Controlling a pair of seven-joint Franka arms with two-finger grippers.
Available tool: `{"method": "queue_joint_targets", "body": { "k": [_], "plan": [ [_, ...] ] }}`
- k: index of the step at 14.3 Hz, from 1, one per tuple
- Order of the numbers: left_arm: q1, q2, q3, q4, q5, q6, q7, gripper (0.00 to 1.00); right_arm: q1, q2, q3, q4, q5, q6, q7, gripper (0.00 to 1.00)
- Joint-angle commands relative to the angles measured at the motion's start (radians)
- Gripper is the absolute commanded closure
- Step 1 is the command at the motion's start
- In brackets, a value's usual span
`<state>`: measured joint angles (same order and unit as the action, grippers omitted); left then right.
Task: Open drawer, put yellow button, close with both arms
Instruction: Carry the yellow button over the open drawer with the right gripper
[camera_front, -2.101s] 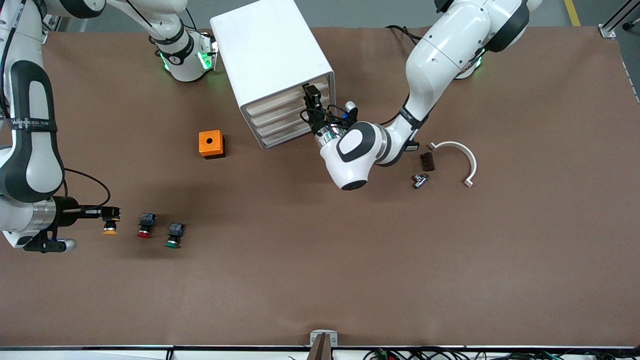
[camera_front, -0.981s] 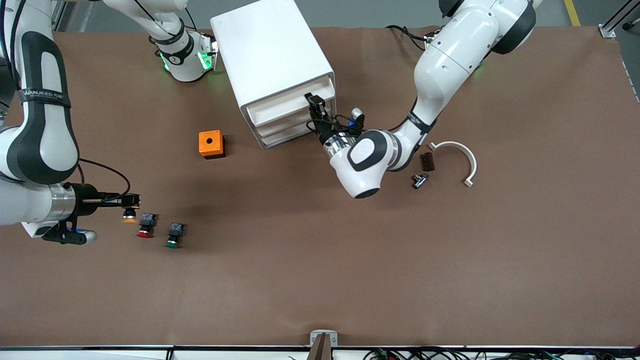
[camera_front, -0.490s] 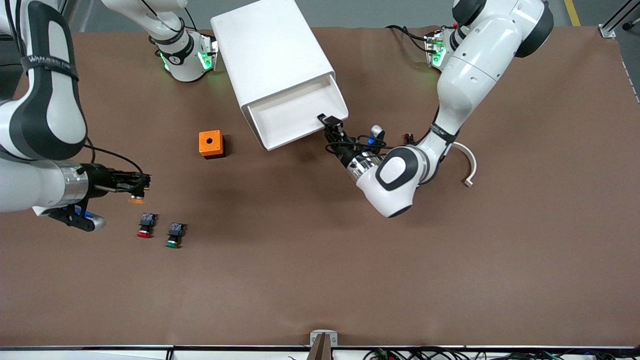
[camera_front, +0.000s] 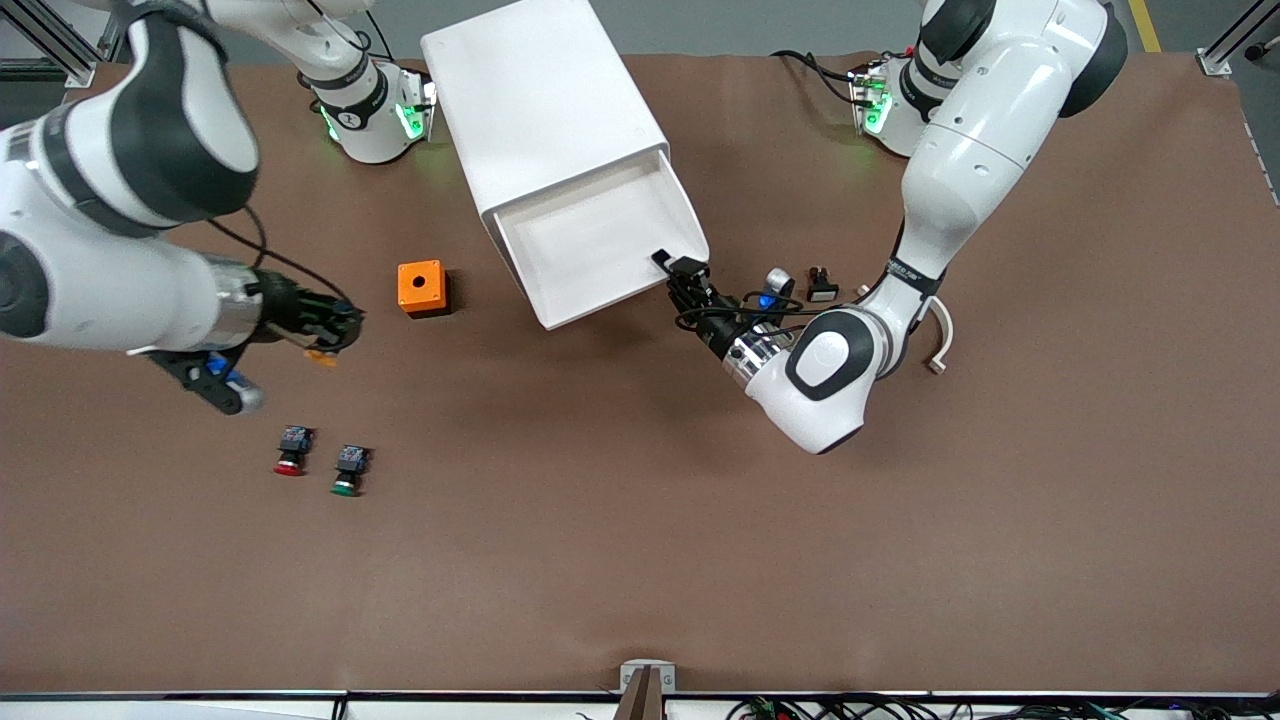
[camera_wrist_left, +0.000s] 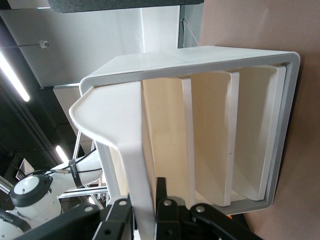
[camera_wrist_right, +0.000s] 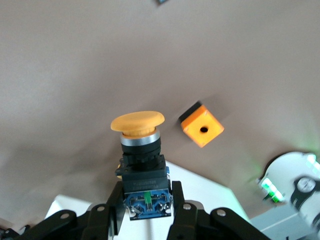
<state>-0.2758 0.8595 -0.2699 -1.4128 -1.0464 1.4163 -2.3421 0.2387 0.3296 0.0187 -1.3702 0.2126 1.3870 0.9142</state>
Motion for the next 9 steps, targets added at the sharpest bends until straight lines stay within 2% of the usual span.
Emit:
{"method": "queue_joint_targets", "body": {
  "k": [1,6,9],
  "plan": [
    [0.012,0.007,0.003,0.009,-0.029,-0.007,0.087,0.01,0.065,-0.018,-0.008,0.009,0.007,0.001,0.161,1.0],
    [0.024,0.001,0.003,0.052,-0.047,-0.01,0.396,0.0,0.22,-0.072,-0.011,0.005,-0.006,0.117,0.42,1.0],
    [0.029,0.003,0.003,0.148,0.046,-0.026,0.568,0.0,0.306,-0.072,-0.011,-0.003,-0.022,0.179,0.564,1.0]
  ]
}}
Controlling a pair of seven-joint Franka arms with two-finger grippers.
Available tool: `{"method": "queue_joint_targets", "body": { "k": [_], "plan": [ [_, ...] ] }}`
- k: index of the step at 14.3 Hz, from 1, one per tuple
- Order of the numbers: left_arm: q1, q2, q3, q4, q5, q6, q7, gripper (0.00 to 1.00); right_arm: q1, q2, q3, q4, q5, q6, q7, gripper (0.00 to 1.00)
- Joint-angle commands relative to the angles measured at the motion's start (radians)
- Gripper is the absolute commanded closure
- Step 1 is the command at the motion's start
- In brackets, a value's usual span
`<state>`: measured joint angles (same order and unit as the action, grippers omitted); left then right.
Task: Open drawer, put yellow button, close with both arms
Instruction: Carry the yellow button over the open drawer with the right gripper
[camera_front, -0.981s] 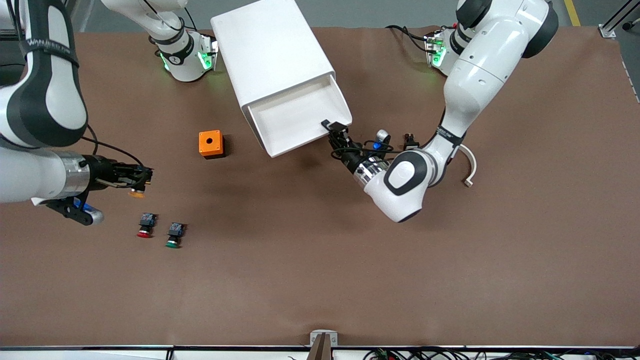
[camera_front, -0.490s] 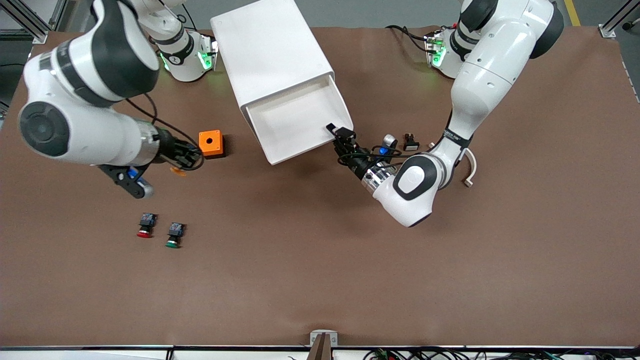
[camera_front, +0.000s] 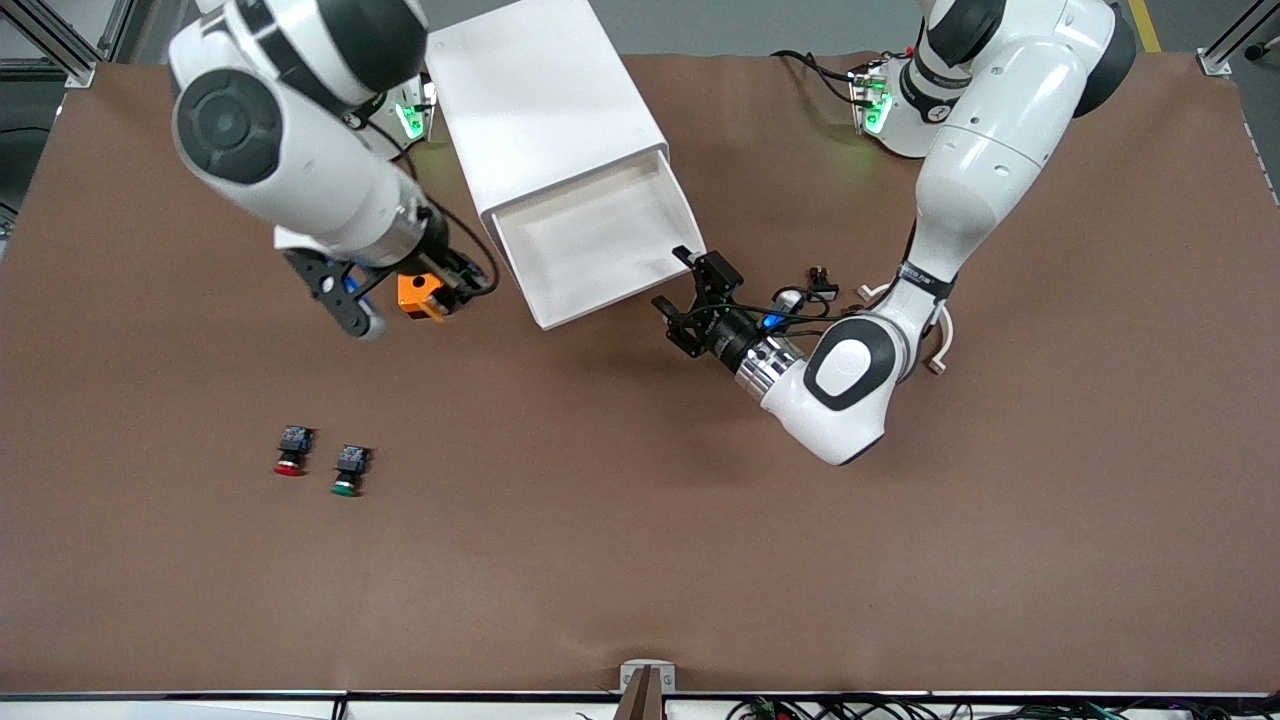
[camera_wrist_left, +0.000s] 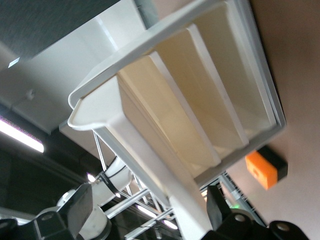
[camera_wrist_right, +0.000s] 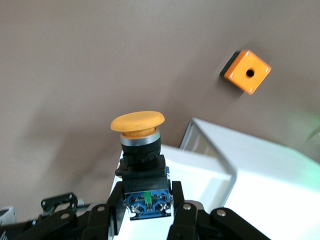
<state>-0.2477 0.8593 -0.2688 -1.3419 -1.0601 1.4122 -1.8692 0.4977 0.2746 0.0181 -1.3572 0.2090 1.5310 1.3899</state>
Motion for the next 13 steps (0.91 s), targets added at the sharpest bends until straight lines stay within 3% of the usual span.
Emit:
{"method": "queue_joint_targets", "body": {
  "k": [1,7,13],
  "plan": [
    [-0.001,-0.002,0.002,0.093,0.096,-0.021,0.164,0.0,0.07,-0.017,-0.01,-0.022,-0.029,0.05,0.128,1.0],
    [0.001,-0.063,0.0,0.128,0.336,0.019,0.576,0.0,0.218,-0.025,-0.01,-0.143,-0.063,0.202,0.366,1.0],
    [-0.018,-0.154,-0.012,0.125,0.615,0.183,0.699,0.0,0.297,-0.023,-0.01,-0.281,-0.069,0.376,0.498,1.0]
  ]
}}
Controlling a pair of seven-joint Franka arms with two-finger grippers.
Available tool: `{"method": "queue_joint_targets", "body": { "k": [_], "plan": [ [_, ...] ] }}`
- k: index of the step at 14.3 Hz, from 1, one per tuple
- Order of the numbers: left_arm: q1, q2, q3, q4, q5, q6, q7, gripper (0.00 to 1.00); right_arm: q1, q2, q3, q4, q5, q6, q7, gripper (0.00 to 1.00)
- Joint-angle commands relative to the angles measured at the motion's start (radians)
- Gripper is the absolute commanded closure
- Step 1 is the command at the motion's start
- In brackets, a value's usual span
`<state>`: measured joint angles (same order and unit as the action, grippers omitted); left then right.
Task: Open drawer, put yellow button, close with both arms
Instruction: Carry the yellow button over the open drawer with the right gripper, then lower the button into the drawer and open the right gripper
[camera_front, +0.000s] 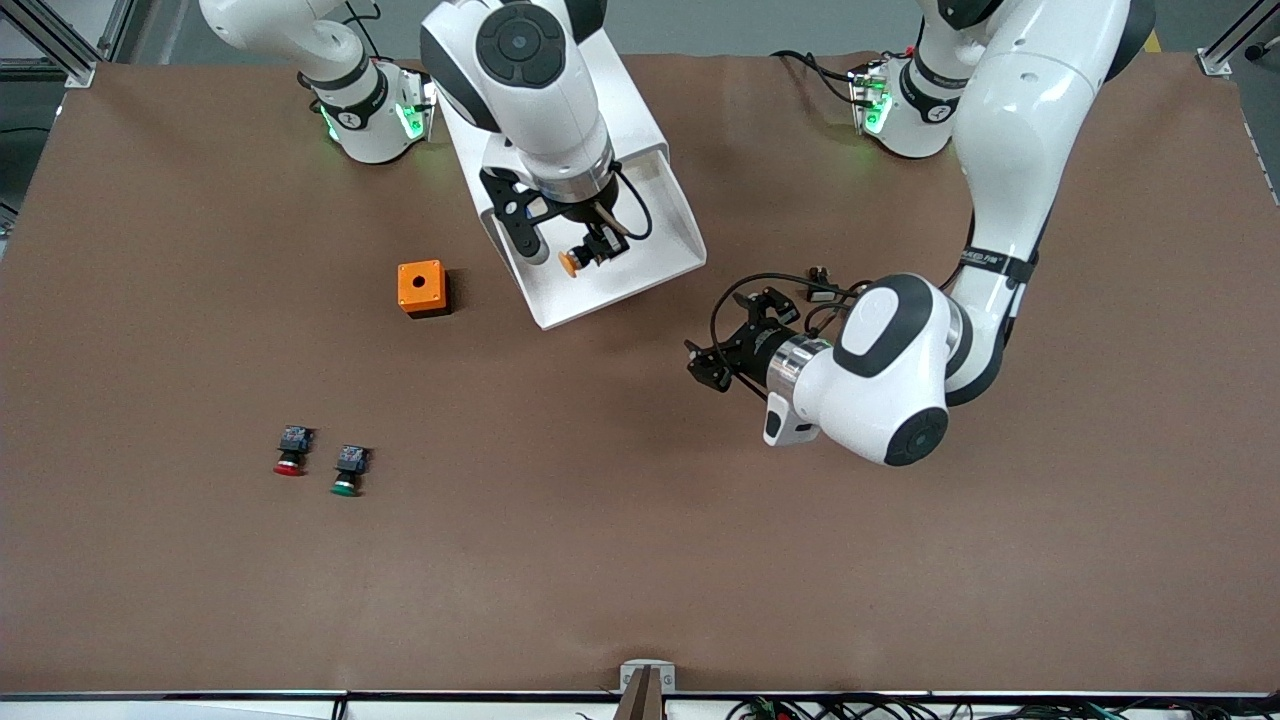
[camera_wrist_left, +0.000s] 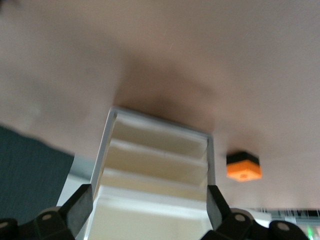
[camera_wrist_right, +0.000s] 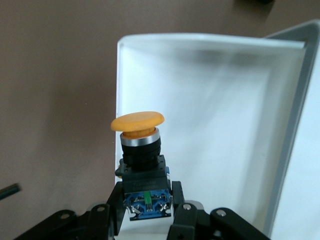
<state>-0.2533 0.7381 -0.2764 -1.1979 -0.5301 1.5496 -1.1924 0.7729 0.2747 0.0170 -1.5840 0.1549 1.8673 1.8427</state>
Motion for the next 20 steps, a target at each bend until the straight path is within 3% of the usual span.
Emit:
{"method": "queue_joint_targets", "body": {
  "k": [1,4,12,19,20],
  "plan": [
    [-0.024,-0.034,-0.004,-0.019,0.129,0.067,0.022,0.0,0.035,-0.023,-0.011,-0.069,-0.017,0.061,0.058,1.0],
    [-0.043,-0.052,-0.004,-0.019,0.205,0.13,0.023,0.0,0.042,-0.022,-0.009,-0.117,-0.017,0.119,0.073,1.0],
    [-0.119,-0.109,-0.014,-0.026,0.508,0.175,0.057,0.0,0.043,-0.009,-0.009,-0.122,-0.011,0.162,0.092,1.0],
    [-0.193,-0.12,-0.015,-0.04,0.579,0.175,0.054,0.0,0.031,0.011,-0.012,-0.123,-0.008,0.19,0.109,0.99],
    [-0.199,-0.12,-0.018,-0.042,0.573,0.175,0.06,0.0,0.029,0.011,-0.012,-0.123,-0.008,0.19,0.11,0.8]
  ]
}}
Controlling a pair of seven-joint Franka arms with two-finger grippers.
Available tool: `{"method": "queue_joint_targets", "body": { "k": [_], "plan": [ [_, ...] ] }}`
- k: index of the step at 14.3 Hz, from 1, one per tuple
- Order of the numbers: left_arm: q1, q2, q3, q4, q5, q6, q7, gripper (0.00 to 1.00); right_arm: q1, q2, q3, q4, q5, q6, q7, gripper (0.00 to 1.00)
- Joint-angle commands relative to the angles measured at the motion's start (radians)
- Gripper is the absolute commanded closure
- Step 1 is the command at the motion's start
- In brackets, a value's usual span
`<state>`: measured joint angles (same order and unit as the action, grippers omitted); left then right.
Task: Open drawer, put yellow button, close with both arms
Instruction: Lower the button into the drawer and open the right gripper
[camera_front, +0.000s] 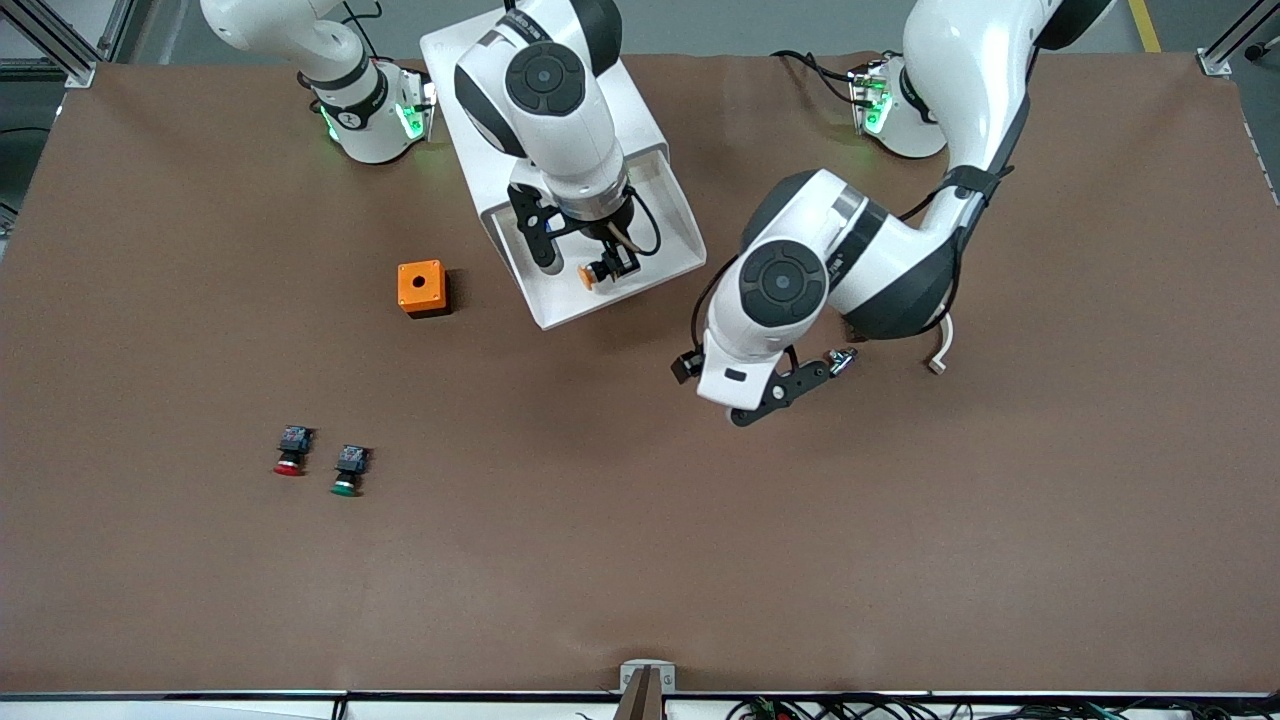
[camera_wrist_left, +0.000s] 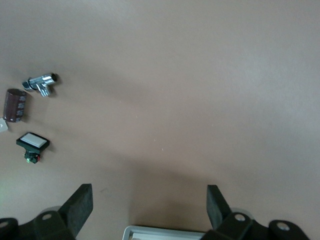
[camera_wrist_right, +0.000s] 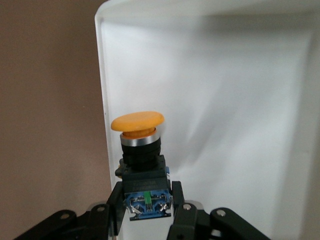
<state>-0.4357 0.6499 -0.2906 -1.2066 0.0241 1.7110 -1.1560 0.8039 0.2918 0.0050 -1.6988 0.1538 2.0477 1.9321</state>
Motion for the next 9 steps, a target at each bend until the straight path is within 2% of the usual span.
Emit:
{"method": "queue_joint_targets", "body": {
  "k": [1,2,3,4,7,9],
  "plan": [
    [-0.02,-0.033,-0.01,-0.033,0.02,0.013,0.024,0.0,-0.005,-0.008,-0.002,-0.007,-0.007,0.008,0.034,0.61],
    [-0.021,-0.035,-0.012,-0.033,0.016,0.013,0.019,0.0,-0.011,-0.008,0.0,-0.007,-0.005,0.003,0.036,0.31],
    [-0.021,-0.036,-0.015,-0.033,0.011,0.009,0.018,0.0,-0.012,-0.009,-0.002,-0.005,-0.005,-0.006,0.038,0.05],
    [-0.021,-0.036,-0.024,-0.034,0.01,0.009,0.022,0.0,-0.015,-0.013,-0.005,-0.001,-0.007,-0.014,0.039,0.0],
    [-0.02,-0.035,-0.024,-0.034,0.011,0.007,0.024,0.0,-0.095,-0.023,-0.005,0.042,-0.005,-0.072,-0.011,0.0],
    [-0.023,-0.032,-0.024,-0.036,0.013,0.007,0.024,0.0,-0.133,-0.032,-0.007,0.082,0.0,-0.165,-0.169,0.0]
  ]
}}
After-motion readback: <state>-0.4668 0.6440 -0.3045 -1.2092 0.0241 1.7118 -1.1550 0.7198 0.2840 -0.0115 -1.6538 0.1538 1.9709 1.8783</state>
